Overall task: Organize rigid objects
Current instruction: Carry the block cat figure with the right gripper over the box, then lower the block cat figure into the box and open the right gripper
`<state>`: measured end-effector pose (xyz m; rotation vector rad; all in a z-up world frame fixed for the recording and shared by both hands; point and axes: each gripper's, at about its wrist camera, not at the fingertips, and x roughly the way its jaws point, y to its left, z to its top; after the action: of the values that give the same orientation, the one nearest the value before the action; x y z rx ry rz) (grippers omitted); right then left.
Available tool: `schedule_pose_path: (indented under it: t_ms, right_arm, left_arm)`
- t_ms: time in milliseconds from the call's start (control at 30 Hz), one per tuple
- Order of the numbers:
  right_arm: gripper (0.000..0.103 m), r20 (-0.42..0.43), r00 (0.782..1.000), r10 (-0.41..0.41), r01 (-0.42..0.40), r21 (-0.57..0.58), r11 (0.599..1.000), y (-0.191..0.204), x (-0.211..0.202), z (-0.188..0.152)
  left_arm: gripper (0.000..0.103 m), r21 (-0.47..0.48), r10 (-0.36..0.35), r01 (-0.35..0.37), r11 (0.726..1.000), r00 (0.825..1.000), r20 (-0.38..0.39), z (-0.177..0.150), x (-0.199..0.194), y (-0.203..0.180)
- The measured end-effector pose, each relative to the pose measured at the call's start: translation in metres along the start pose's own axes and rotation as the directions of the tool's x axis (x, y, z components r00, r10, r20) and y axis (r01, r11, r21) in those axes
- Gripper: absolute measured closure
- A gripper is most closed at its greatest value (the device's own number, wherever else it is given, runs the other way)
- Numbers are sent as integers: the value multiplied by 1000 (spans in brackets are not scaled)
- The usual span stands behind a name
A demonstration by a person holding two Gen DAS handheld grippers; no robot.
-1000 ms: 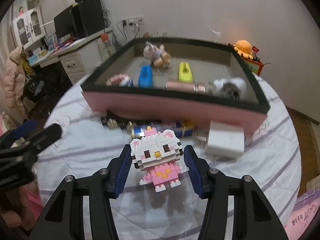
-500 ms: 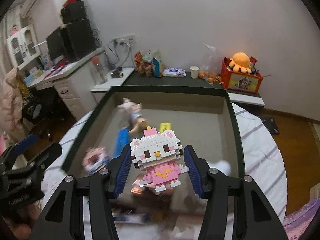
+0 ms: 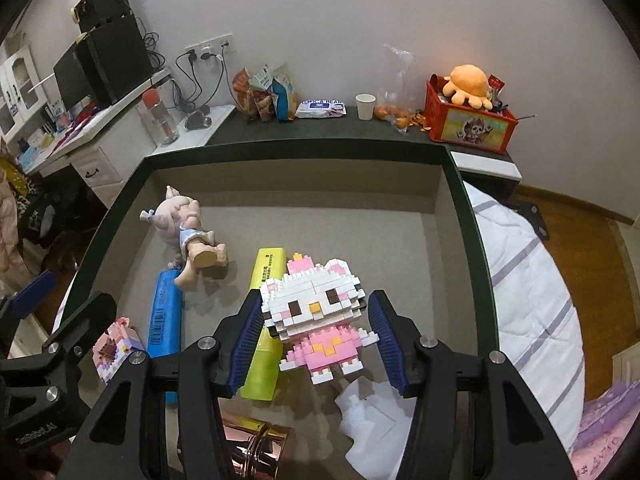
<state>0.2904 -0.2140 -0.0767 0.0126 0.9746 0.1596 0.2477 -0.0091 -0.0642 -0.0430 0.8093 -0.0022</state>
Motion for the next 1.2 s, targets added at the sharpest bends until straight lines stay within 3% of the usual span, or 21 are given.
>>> schedule_pose_path:
  t_ms: [67, 300, 433, 900, 1067, 1200]
  right_arm:
    - [20, 9, 1000, 2, -2, 1, 1000, 1, -3, -1]
    - [19, 65, 998, 11, -11, 8, 1000, 5, -25, -5]
    - [0, 97, 995, 4, -5, 11, 1000, 9, -44, -11]
    - [0, 210, 978, 11, -30, 87, 996, 0, -132, -76]
    - [0, 223, 975, 16, -47, 136, 990, -10, -153, -115]
    - [0, 217, 976, 22, -60, 171, 983, -18, -159, -145]
  left_arm:
    - [0, -4, 0, 0, 1000, 1000, 0, 0, -1, 1]
    - [0, -17, 0, 0, 1000, 1000, 18, -5, -20, 5]
    - [0, -29, -9, 10, 1000, 999, 43, -9, -40, 9]
    - [0, -28, -11, 15, 1000, 993, 121, -51, -127, 7]
    - [0, -17, -29, 32, 999, 994, 109, -81, -142, 3]
    - [0, 6, -44, 44, 999, 998, 53, -109, -134, -3]
